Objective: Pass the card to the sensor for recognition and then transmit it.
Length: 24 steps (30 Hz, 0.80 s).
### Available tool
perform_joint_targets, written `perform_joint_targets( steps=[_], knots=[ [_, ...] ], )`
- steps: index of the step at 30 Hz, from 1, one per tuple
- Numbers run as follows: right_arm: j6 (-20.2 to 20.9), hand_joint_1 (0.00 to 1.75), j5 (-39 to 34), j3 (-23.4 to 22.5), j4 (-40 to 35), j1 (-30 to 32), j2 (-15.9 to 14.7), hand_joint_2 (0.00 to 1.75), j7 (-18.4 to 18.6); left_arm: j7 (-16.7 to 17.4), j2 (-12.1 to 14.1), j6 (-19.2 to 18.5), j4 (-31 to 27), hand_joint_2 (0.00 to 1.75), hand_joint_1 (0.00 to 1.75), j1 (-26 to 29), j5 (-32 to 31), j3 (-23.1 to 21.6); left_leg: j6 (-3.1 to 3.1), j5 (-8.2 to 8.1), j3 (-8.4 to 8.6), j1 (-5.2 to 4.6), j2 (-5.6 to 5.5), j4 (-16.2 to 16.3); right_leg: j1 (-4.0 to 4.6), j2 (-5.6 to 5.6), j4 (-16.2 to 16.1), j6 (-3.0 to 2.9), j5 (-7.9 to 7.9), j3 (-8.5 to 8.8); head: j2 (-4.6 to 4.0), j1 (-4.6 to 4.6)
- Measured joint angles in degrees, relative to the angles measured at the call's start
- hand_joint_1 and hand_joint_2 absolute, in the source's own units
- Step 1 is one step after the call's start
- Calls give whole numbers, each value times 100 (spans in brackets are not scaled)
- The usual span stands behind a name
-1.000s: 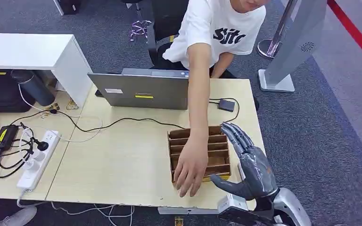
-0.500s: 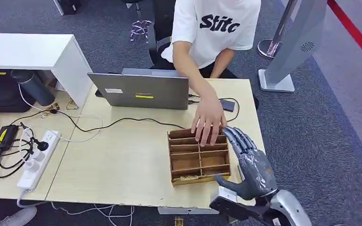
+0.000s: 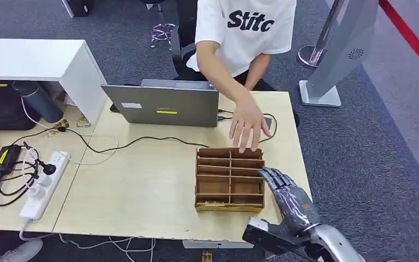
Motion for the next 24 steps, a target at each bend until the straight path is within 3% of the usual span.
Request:
perform_joint_targets(
  steps=[17, 24],
  knots=[
    [-118, 0, -72, 346, 140, -209, -24, 175, -256, -20, 4, 0, 0, 175, 0, -19, -136, 155, 1, -1, 0, -1, 0, 0, 0, 0, 0, 0, 0, 0, 0, 0],
    [53, 0, -243, 591, 291, -390, -68, 175, -383, -31, 24, -4, 0, 175, 0, -38, -249, 203, 1, -1, 0, 0, 0, 0, 0, 0, 0, 0, 0, 0, 0, 0]
  ],
)
